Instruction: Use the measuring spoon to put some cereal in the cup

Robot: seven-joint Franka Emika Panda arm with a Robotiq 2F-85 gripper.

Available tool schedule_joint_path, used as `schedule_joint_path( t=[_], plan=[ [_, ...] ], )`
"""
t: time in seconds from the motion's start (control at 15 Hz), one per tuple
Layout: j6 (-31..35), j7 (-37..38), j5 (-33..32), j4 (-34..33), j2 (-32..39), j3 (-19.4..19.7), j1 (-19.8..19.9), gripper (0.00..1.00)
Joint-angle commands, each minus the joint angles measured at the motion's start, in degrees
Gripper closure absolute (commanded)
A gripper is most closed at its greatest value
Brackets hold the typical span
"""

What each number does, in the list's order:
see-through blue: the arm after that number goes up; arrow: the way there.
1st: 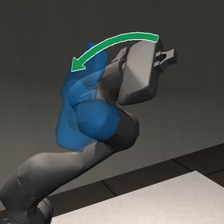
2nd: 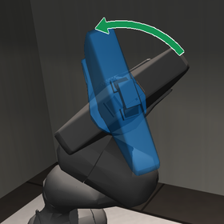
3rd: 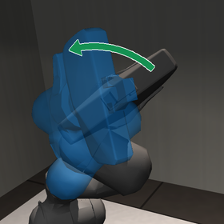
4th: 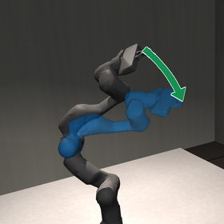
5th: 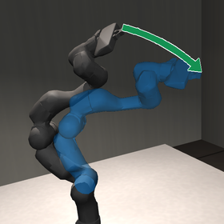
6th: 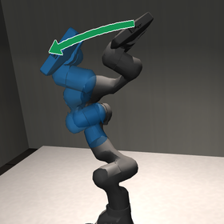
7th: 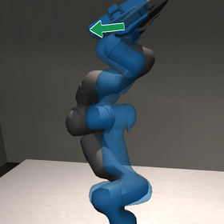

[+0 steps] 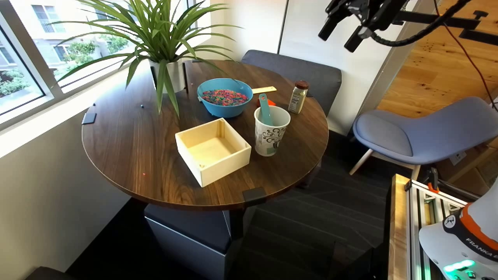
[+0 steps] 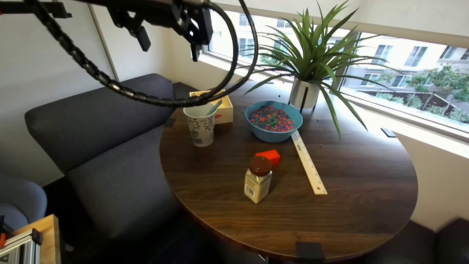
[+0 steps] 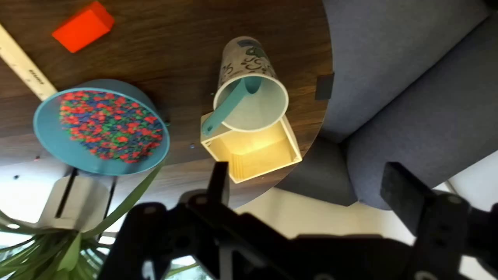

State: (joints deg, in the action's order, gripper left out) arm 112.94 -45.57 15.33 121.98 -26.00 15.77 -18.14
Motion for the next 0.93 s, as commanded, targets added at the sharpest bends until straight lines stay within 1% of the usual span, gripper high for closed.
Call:
schedule_joint_path(
  t=[0.0, 0.07, 0.13, 0.27, 0.33, 0.47, 0.6, 0.67, 0.87],
  plan=[
    [-8.1, -8.1, 7.1, -9.0, 11.8, -0.9, 1.2, 0.00],
    [-10.1, -10.9, 9.0, -10.7, 14.3, -1.4, 1.9, 0.00],
    [-11.4, -11.8, 9.0, -12.1, 16.4, -2.5, 3.3, 0.00],
    [-8.5, -9.9, 7.6, -14.6, 20.1, -5.1, 6.5, 0.00],
    [-8.2, -9.7, 7.6, -10.7, 16.2, -6.6, 7.4, 0.00],
    [-8.2, -9.6, 7.4, -11.8, 18.0, -8.2, 9.2, 0.00],
    [-8.2, -9.6, 7.4, -11.8, 17.6, -8.7, 9.7, 0.00],
    [-10.0, -11.8, 8.5, -13.6, 19.7, -8.2, 10.2, 0.00],
    [-12.9, -13.8, 8.9, -18.1, 25.7, -8.4, 12.6, 0.00]
  ],
)
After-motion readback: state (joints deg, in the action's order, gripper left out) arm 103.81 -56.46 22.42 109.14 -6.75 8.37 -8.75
